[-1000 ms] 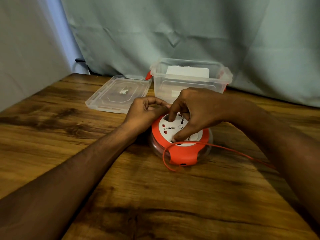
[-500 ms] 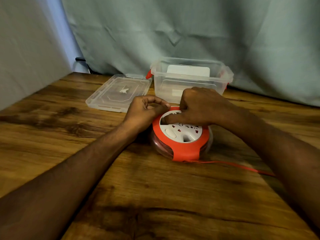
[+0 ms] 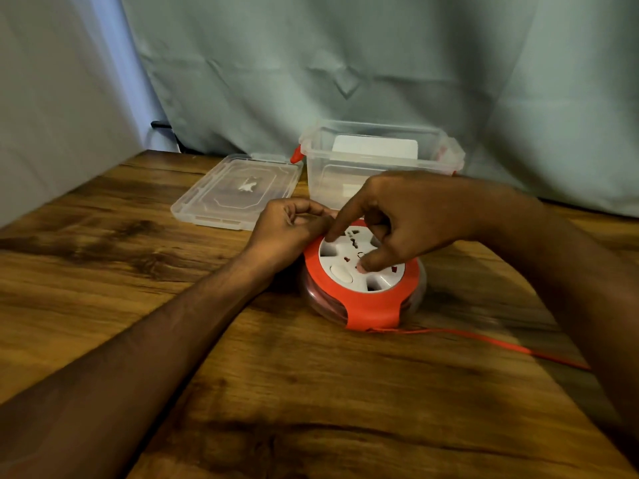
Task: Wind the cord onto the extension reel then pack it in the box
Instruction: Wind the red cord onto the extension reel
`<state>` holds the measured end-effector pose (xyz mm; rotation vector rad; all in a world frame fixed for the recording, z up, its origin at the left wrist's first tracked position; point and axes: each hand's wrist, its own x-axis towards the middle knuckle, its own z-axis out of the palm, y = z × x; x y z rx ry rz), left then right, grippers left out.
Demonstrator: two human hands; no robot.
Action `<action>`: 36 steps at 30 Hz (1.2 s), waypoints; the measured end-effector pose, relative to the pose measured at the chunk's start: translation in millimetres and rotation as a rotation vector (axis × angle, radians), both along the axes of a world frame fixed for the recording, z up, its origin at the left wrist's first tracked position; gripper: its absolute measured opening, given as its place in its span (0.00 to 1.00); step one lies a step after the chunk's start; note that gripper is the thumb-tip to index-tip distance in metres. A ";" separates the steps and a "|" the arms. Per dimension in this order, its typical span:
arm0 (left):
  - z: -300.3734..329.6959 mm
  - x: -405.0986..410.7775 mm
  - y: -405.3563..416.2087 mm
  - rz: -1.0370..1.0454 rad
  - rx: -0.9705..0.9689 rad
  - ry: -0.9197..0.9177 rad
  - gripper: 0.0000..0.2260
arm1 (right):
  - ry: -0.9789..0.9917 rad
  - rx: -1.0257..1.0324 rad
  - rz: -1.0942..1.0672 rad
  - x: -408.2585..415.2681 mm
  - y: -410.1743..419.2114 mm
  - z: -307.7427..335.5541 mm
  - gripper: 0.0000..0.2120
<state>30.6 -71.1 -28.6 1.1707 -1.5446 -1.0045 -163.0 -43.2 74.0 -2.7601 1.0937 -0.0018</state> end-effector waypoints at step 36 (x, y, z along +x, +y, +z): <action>-0.1 -0.6 1.0 -0.035 -0.010 0.044 0.08 | 0.015 -0.440 -0.253 6.8 -14.5 -36.1 0.29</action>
